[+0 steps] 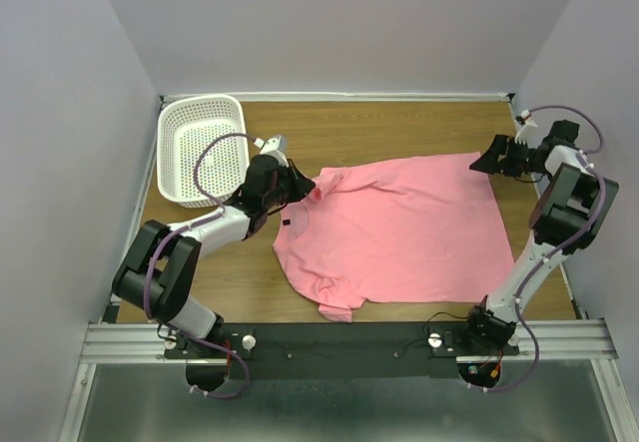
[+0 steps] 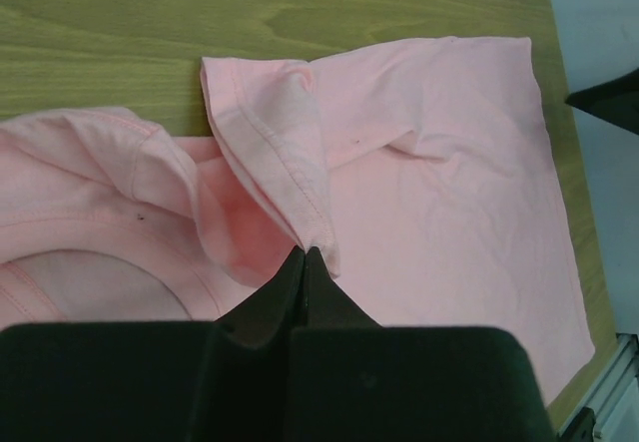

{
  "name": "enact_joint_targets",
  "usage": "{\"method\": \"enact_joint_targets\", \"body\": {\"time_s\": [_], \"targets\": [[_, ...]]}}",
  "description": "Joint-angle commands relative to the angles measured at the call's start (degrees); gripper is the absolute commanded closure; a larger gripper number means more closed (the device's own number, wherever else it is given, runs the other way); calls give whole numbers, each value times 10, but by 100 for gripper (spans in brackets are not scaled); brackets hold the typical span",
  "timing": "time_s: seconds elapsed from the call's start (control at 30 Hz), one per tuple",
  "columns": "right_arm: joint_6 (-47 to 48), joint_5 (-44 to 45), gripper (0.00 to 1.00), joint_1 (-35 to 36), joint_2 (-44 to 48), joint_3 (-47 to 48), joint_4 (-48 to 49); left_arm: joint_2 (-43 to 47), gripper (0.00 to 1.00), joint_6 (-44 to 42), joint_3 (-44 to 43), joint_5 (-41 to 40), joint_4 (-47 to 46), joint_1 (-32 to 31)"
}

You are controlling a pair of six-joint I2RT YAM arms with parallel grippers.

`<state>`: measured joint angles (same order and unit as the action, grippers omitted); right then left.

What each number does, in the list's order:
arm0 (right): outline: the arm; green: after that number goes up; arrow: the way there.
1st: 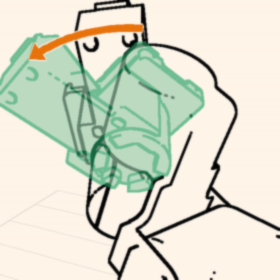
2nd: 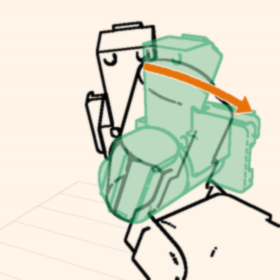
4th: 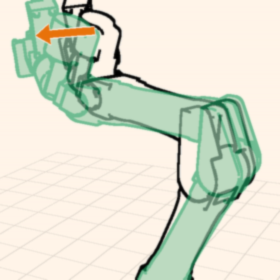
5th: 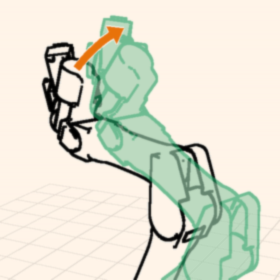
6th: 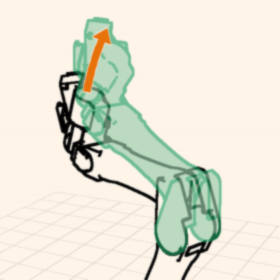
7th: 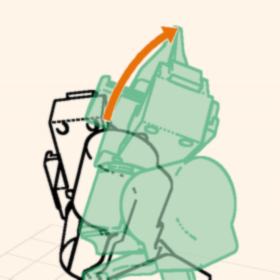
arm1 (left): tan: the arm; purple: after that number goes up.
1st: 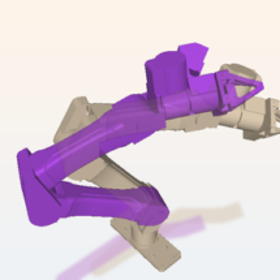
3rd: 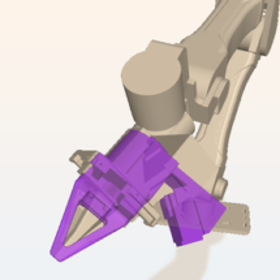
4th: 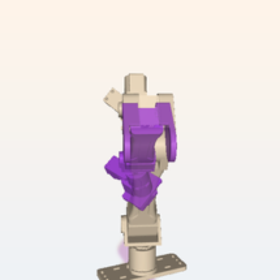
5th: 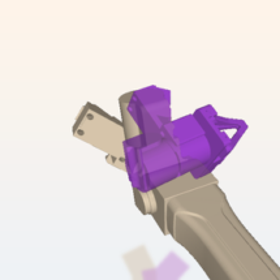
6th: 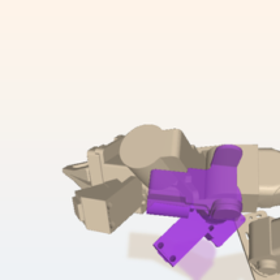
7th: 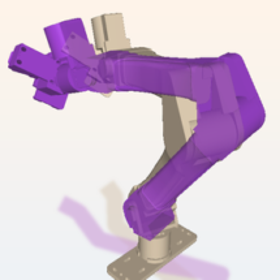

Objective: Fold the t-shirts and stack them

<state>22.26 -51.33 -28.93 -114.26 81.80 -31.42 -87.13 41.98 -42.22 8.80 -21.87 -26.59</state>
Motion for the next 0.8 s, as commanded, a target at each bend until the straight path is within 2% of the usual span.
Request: {"method": "enact_joint_targets", "body": {"time_s": [0.0, 0.07, 0.1, 0.27, 0.37, 0.5, 0.77], "targets": [[-107, 51, 3, 31, -89, 103, 81, 1, 100, -30, -23, 21, -24, 3], [-121, 76, 7, 39, -115, 134, 81, -1, 100, -32, -29, 24, -26, 3], [-125, 89, 14, 43, -133, 155, 83, -3, 100, -32, -30, 25, -27, 3], [-136, 160, 19, 55, -179, 201, 99, -6, 100, -33, -30, 37, -32, 2], [-139, 164, 24, 55, -197, 211, 98, -7, 100, -34, -30, 38, -32, 2], [-130, 164, 37, 55, -209, 203, 97, -2, 100, -36, -30, 38, -30, 3], [-93, 126, 47, 63, -220, 196, 62, -4, 100, -41, -32, 37, -24, 2]]}}
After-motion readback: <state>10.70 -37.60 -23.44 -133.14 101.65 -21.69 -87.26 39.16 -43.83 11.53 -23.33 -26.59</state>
